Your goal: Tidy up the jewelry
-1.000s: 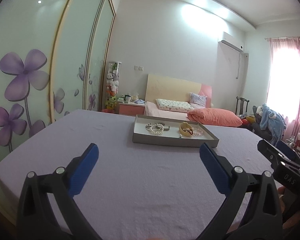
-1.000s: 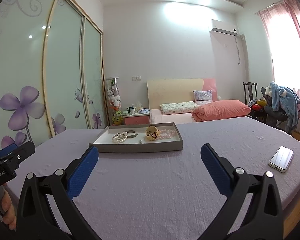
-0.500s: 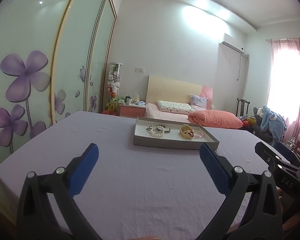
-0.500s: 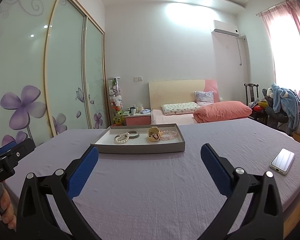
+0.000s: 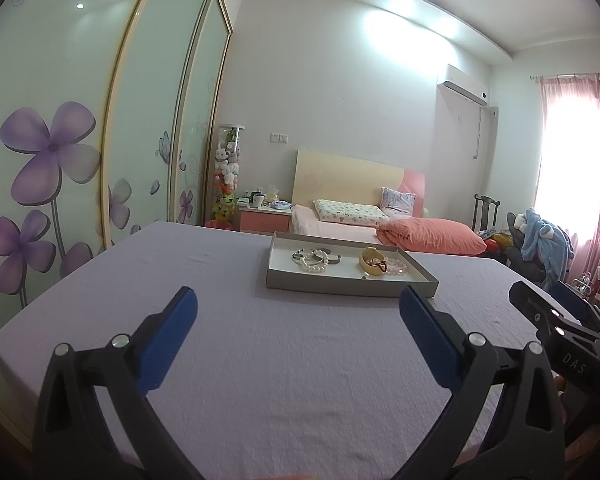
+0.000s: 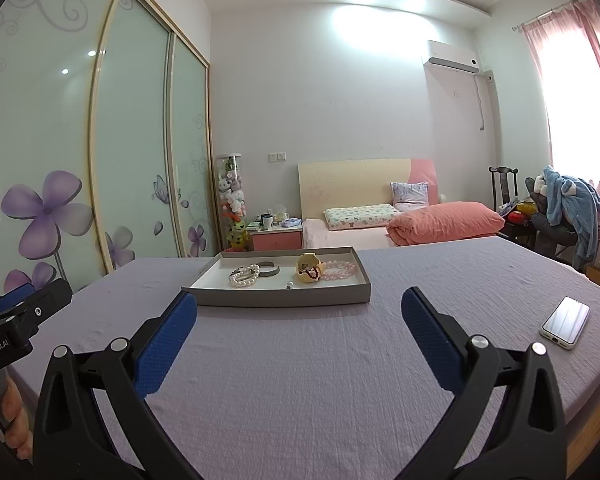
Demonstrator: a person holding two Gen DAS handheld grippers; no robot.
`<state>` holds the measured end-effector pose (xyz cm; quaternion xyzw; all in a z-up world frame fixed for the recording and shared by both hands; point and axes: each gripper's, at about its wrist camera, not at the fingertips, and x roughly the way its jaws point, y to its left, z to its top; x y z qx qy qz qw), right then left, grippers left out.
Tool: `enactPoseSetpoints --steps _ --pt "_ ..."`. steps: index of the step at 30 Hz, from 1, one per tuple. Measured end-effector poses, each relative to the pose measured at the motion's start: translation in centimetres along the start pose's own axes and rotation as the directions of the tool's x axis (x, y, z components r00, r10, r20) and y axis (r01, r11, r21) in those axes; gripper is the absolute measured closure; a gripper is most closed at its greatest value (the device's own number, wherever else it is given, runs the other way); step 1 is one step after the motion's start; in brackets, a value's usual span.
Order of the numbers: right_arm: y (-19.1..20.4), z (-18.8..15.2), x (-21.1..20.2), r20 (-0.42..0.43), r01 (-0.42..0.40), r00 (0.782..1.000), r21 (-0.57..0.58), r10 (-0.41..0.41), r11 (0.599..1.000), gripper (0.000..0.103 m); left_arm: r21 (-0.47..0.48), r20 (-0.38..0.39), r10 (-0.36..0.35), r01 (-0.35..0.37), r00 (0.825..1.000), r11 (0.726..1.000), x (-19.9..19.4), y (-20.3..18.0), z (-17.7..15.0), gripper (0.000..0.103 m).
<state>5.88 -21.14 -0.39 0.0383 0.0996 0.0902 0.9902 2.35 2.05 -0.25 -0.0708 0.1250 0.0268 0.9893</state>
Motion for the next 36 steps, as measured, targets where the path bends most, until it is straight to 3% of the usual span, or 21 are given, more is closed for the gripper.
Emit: enactPoseSetpoints --steps 36 --pt "0.23 -0.48 0.17 -0.010 -0.002 1.000 0.004 0.002 1.000 0.002 0.015 -0.019 -0.009 0.010 1.000 1.000 0.29 -0.22 -0.49 0.004"
